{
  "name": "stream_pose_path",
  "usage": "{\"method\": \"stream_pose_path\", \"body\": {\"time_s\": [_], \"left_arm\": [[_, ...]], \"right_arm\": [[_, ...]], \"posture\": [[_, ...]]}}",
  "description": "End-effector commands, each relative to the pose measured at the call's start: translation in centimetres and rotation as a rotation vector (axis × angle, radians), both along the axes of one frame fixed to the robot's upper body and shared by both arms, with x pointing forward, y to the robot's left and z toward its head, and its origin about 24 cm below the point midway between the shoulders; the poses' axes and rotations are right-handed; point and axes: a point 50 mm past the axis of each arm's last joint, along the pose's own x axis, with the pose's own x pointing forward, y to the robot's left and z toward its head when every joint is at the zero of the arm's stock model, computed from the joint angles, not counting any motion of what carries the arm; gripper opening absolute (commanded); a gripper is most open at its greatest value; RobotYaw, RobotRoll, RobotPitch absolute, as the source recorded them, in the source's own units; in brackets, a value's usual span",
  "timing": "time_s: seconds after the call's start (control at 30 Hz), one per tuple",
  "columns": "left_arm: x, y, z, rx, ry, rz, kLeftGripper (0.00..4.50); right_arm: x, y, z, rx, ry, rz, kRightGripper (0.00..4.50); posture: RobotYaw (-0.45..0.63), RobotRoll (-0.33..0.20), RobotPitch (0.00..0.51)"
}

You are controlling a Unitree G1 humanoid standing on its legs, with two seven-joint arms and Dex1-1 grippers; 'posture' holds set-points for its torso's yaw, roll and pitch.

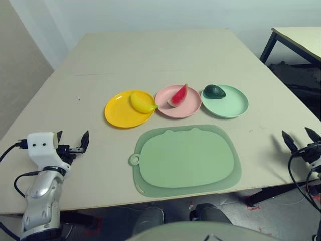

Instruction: Place the fruits into color-matched plates.

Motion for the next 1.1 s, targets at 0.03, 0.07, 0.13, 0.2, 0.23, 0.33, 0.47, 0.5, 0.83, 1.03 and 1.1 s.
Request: {"method": "stream_pose_path", "body": {"time_s": [0.03, 0.07, 0.13, 0.2, 0.23, 0.33, 0.47, 0.5, 0.83, 1.03, 1.1], "left_arm": [[-0.4, -0.2, -0.4, -0.003, 0.027, -0.006, 4.47], [-0.6, -0.2, -0.4, -0.009, 0.031, -0.002, 4.47], [-1.0, -0.4, -0.6, -0.024, 0.04, -0.002, 4.47], [-1.1, -0.4, -0.6, -0.035, 0.047, -0.006, 4.47], [-1.2, -0.5, -0.6, -0.035, 0.05, -0.008, 4.47], [-1.6, -1.0, -1.0, -0.026, 0.069, -0.022, 4.47], [-1.9, -1.1, -1.1, -0.012, 0.083, -0.029, 4.47], [-1.9, -1.0, -1.1, -0.008, 0.085, -0.029, 4.47], [-0.7, 0.3, -0.3, 0.026, 0.059, -0.024, 4.47], [-0.2, 0.0, 0.1, 0.037, 0.05, -0.056, 4.47], [-0.6, 0.1, 0.1, 0.037, 0.048, -0.056, 4.47]], "right_arm": [[0.4, 1.0, -0.5, -0.003, 0.003, 0.047, 4.5], [0.6, 1.2, -0.5, 0.0, -0.002, 0.052, 4.5], [0.9, 1.6, -0.6, 0.009, -0.007, 0.065, 4.5], [1.1, 2.0, -0.7, 0.015, -0.01, 0.079, 4.5], [1.2, 2.1, -0.7, 0.017, -0.011, 0.086, 4.5], [1.4, 2.5, -0.8, 0.03, -0.018, 0.098, 4.5], [1.4, 2.5, -1.3, 0.041, 0.005, 0.098, 4.5], [1.4, 2.5, -1.4, 0.043, 0.01, 0.096, 4.5], [0.8, 2.5, -2.5, 0.062, 0.043, 0.076, 4.5], [0.7, 2.1, -2.8, 0.078, 0.057, 0.04, 4.5], [0.8, 2.0, -2.8, 0.081, 0.063, 0.031, 4.5]], "posture": [[0.11, 0.0, 0.014], [0.11, 0.0, 0.014], [0.12, 0.0, 0.016], [0.12, 0.0, 0.017], [0.12, 0.0, 0.017], [0.14, 0.0, 0.022], [0.15, 0.0, 0.017], [0.16, 0.0, 0.014], [0.13, 0.0, 0.004], [0.15, 0.0, 0.017], [0.16, 0.0, 0.027]]}}
